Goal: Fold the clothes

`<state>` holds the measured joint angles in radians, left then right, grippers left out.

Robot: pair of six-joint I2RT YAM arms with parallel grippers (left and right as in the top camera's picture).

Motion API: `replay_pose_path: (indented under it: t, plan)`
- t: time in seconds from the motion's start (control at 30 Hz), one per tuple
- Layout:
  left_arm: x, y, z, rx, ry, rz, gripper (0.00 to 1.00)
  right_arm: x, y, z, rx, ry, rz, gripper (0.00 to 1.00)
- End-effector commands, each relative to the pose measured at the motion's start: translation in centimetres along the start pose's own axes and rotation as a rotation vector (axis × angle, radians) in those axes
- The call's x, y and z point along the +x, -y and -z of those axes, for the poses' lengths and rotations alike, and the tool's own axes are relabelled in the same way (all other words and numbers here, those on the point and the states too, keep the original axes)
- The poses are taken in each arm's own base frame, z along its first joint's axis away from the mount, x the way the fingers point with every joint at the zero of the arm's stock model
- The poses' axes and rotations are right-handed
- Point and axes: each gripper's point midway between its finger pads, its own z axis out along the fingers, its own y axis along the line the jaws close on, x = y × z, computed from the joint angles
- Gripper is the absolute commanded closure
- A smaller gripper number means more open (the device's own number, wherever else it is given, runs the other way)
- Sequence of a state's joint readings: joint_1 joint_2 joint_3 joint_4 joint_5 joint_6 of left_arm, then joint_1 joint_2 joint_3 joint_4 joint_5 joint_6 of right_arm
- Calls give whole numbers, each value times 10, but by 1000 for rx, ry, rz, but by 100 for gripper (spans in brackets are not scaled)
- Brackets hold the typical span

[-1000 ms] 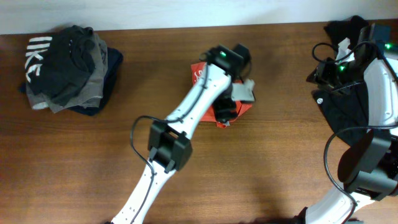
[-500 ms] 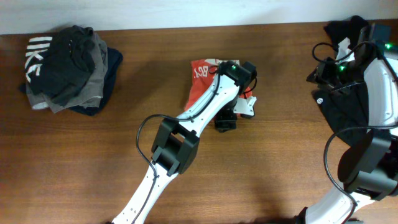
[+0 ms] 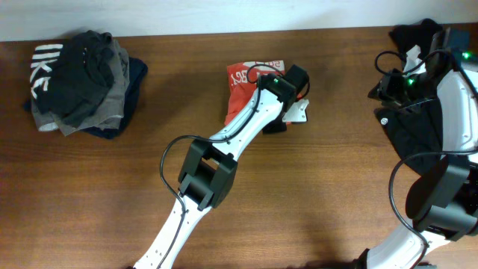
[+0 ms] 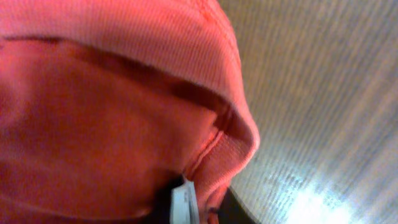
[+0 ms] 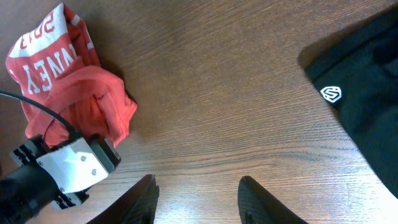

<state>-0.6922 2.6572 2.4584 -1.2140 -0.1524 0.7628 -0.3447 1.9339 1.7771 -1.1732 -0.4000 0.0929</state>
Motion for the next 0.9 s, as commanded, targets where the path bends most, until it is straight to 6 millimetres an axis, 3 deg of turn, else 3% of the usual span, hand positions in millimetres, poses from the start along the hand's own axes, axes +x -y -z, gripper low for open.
replay_pose_path:
  t: [0.0,0.17,0.27,0.63,0.7,0.87]
  plan:
    - [4,-5,-11,-13,-8,33,99,-3,0,5,8,19,16,53]
    - [6,-21,-11,-59,6,102,99,-3,0,5,8,19,16,53]
    - [19,-48,7,-148,-17,204,99,-3,0,5,8,19,16,53]
    - [57,-132,158,-386,169,401,100,-5,0,5,7,26,18,53]
    - [69,-142,178,-417,191,430,100,-5,0,5,7,26,19,53]
    - [98,-162,205,-470,213,491,100,-7,0,5,6,33,21,53]
